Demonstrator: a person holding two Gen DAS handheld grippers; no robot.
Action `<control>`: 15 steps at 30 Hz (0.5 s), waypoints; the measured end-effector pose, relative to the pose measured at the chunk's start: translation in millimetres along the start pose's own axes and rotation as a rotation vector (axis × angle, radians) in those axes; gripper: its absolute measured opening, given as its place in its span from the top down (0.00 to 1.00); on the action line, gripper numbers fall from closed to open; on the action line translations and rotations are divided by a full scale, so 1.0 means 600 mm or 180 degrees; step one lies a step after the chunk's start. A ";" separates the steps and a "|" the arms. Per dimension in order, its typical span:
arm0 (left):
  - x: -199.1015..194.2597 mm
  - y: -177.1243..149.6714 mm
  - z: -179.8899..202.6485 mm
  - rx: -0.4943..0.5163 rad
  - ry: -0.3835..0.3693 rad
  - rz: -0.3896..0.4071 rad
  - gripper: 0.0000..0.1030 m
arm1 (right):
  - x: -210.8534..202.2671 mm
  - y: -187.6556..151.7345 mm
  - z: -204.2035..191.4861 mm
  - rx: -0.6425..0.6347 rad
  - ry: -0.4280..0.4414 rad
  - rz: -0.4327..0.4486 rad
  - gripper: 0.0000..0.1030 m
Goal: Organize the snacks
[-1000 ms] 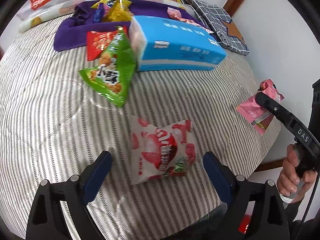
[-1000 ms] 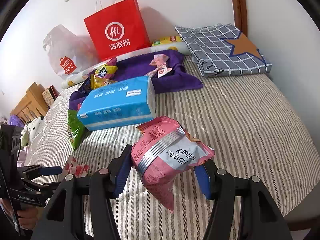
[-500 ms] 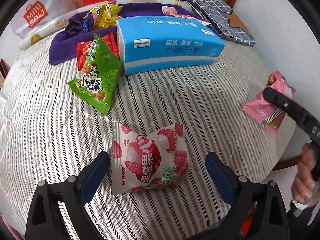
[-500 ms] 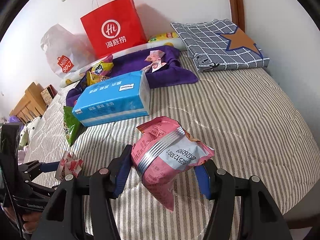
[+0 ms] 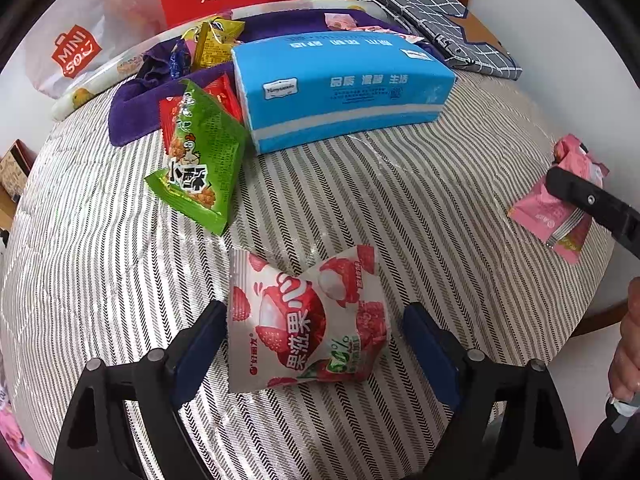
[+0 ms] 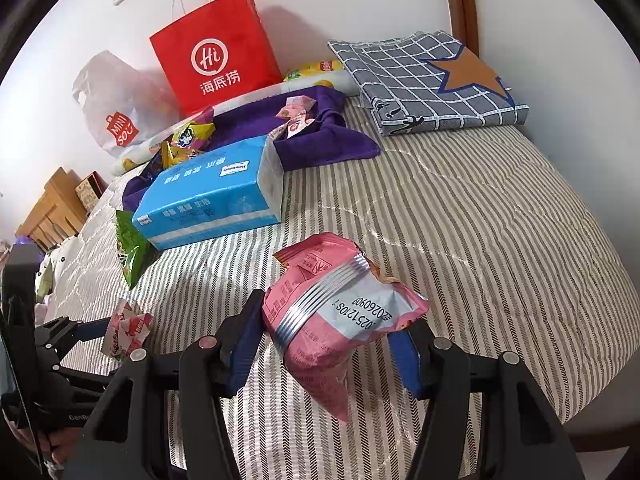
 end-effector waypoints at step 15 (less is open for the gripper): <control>-0.014 -0.015 -0.024 -0.0091 -0.0033 0.0031 0.31 | -0.001 -0.001 -0.003 -0.0008 -0.0012 -0.0007 0.43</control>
Point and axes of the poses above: each gripper's, at about its wrist camera, not at the fingertips, and x roughly the way its jaws point, z to its right, y to its top, the point moved 4 cm from there along x, roughly the way its jaws point, and after that the axes turned 9 degrees about x, right-handed, at the moved point
